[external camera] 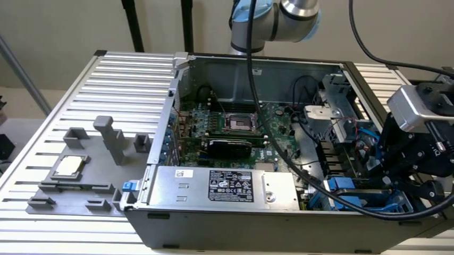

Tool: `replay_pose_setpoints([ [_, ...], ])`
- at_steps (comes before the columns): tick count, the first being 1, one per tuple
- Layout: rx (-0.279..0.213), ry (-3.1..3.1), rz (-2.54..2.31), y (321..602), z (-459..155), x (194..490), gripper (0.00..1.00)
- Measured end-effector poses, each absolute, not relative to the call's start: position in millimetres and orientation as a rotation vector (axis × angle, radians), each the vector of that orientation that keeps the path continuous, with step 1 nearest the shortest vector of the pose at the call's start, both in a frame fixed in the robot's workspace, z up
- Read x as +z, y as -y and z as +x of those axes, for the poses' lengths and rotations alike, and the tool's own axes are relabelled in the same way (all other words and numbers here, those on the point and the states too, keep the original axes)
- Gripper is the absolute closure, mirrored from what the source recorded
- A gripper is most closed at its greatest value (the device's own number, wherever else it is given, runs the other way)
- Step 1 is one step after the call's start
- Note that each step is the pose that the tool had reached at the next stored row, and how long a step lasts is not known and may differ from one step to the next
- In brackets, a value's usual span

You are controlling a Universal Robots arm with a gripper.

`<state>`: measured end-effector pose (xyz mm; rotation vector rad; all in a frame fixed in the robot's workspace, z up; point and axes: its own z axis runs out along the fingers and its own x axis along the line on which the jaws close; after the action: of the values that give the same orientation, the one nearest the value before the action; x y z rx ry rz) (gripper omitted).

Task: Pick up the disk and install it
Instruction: 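Insert the first disk wire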

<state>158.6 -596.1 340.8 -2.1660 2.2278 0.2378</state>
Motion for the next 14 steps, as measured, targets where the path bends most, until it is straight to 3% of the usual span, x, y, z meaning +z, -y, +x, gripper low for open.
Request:
replay_pose_setpoints([
  [14,0.227,-2.258,-2.147,595.0,157.9,342.8,0.84],
])
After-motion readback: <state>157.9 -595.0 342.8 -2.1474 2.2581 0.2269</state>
